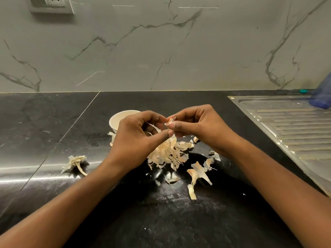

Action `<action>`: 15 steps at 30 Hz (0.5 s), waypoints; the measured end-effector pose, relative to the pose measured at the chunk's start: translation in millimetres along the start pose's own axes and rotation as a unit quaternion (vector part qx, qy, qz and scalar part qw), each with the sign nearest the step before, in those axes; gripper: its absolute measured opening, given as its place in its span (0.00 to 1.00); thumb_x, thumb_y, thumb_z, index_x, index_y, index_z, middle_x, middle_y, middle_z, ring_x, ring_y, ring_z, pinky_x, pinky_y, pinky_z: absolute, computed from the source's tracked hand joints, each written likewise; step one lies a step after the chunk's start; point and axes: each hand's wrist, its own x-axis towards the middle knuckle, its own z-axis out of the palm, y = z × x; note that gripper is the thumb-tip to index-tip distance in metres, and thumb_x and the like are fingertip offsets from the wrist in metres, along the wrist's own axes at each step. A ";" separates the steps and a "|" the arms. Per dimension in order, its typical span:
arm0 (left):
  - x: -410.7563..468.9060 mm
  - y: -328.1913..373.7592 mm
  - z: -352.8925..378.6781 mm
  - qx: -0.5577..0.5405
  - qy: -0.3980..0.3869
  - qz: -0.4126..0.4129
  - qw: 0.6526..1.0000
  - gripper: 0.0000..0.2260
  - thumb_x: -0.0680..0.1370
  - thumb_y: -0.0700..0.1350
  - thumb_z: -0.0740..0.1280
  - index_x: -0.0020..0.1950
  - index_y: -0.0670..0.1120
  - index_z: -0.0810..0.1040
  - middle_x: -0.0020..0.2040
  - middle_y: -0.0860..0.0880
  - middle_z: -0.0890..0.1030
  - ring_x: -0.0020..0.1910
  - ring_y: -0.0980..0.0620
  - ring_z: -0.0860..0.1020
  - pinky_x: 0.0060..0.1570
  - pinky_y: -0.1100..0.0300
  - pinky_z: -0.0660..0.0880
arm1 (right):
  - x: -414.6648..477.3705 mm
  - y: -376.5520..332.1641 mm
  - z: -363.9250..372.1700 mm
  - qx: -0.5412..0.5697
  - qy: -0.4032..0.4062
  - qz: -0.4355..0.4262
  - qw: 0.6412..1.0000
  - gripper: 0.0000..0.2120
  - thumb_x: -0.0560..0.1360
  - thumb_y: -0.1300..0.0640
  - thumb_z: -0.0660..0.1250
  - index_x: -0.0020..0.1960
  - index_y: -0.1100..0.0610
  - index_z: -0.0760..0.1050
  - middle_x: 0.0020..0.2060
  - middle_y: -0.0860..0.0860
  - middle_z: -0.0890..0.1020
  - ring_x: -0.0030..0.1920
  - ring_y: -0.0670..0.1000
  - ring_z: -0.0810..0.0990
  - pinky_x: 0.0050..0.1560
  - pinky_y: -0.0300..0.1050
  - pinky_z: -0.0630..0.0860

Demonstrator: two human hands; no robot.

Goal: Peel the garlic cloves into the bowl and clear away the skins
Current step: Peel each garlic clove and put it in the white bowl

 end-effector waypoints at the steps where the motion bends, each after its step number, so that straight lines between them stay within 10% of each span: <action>1: 0.0 -0.2 0.5 -0.008 0.003 -0.002 1.000 0.10 0.73 0.45 0.82 0.52 0.48 0.87 0.42 0.53 0.86 0.37 0.54 0.84 0.37 0.58 0.82 | -0.2 0.8 1.0 0.004 0.000 0.001 1.000 0.09 0.77 0.62 0.76 0.57 0.63 0.86 0.47 0.57 0.89 0.49 0.57 0.89 0.51 0.46 0.86; 15: 3.5 -3.1 -0.3 -0.118 0.043 -0.079 0.989 0.06 0.74 0.38 0.79 0.50 0.43 0.88 0.43 0.46 0.88 0.42 0.44 0.88 0.49 0.40 0.85 | -1.0 -0.2 6.8 0.071 -0.027 0.035 0.997 0.10 0.79 0.64 0.72 0.60 0.65 0.84 0.50 0.61 0.89 0.51 0.59 0.89 0.52 0.47 0.86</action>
